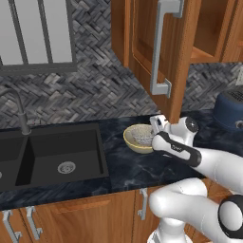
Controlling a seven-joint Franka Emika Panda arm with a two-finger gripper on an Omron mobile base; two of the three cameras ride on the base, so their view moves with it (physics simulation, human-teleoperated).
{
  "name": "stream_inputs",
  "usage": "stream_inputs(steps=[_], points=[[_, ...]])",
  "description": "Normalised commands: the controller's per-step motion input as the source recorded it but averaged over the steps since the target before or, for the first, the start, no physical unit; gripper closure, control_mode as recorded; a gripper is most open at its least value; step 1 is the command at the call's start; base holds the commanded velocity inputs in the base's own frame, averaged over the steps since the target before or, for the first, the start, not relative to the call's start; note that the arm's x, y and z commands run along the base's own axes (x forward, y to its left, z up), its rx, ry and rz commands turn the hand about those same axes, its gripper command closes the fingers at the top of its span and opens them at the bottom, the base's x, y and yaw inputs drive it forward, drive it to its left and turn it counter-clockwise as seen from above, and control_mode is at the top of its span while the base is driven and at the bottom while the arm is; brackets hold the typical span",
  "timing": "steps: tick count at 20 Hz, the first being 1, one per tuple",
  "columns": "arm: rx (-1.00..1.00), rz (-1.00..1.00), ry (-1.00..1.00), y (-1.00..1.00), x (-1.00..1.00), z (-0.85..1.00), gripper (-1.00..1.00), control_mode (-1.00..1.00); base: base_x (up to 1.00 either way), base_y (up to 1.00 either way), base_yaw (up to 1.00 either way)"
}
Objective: Open the cabinet and setup a tea strainer by placing it in the bowl upright.
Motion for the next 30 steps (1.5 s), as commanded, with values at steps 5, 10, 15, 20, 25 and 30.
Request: stream_inputs(steps=[5, 10, 15, 20, 25, 30], points=[[0.0, 0.0, 0.0, 0.0, 0.02, -0.23, 1.0, -1.0, 0.0, 0.0, 0.0], [0.0, 0.0, 0.0, 0.0, 0.0, -0.23, 1.0, -1.0, 0.0, 0.0, 0.0], [0.0, 0.0, -0.03, 0.07, 0.0, -0.07, 1.0, -1.0, 0.0, 0.0, 0.0], [0.0, 0.0, 0.0, 0.04, 0.0, 0.0, 1.0, -1.0, 0.0, 0.0, 0.0], [0.0, 0.0, 0.0, 0.08, 0.0, 0.0, 1.0, -1.0, 0.0, 0.0, 0.0], [0.0, 0.0, 0.0, 0.1, 0.0, -0.01, 1.0, -1.0, 0.0, 0.0, 0.0]])
